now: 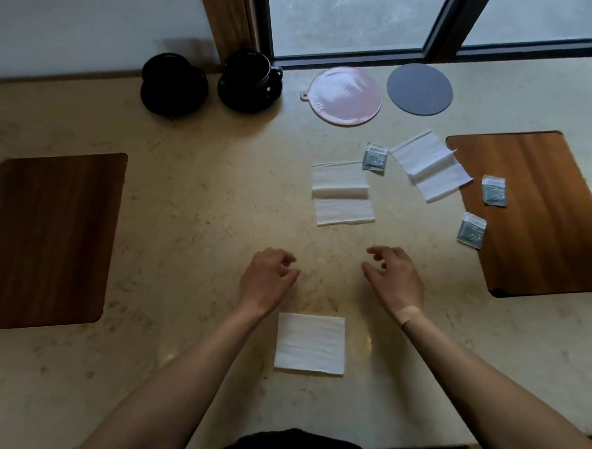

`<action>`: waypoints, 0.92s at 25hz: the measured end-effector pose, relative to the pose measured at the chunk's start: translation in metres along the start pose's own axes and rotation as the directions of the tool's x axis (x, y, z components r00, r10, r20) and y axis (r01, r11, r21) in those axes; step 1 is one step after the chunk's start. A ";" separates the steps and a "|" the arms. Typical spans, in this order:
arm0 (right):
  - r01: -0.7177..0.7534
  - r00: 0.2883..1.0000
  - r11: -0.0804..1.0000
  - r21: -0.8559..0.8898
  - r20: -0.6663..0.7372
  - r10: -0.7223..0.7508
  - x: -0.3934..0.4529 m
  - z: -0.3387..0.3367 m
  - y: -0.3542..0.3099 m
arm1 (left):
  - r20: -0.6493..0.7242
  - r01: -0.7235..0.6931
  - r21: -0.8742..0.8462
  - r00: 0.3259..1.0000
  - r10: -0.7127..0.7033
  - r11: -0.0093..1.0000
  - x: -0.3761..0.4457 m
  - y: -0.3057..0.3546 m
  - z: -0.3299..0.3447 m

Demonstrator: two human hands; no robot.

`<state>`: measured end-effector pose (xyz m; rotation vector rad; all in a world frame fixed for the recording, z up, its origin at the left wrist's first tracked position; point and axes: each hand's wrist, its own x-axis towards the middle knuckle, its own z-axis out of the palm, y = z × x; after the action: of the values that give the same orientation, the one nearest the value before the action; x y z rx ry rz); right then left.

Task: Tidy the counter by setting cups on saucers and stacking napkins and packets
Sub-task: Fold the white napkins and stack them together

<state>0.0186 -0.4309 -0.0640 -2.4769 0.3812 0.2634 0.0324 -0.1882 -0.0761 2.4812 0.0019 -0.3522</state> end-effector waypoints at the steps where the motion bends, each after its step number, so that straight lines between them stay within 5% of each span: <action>1: 0.013 1.000 1.000 -0.013 0.002 -0.013 0.013 -0.006 -0.001 | -0.011 -0.016 0.033 1.000 0.017 0.999 0.014 0.005 0.000; 12: 0.262 0.955 0.938 -0.226 -0.076 -0.285 0.146 -0.015 -0.017 | -0.133 -0.058 0.146 0.988 0.077 0.988 0.143 0.047 -0.005; 23: 0.254 0.942 0.949 -0.186 -0.174 -0.286 0.157 -0.002 -0.021 | -0.162 -0.071 0.160 0.982 0.097 0.985 0.162 0.057 0.001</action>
<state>0.1730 -0.4486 -0.0941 -2.6867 0.0973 -0.0729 0.1928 -0.2481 -0.0840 2.6466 -0.0628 -0.1076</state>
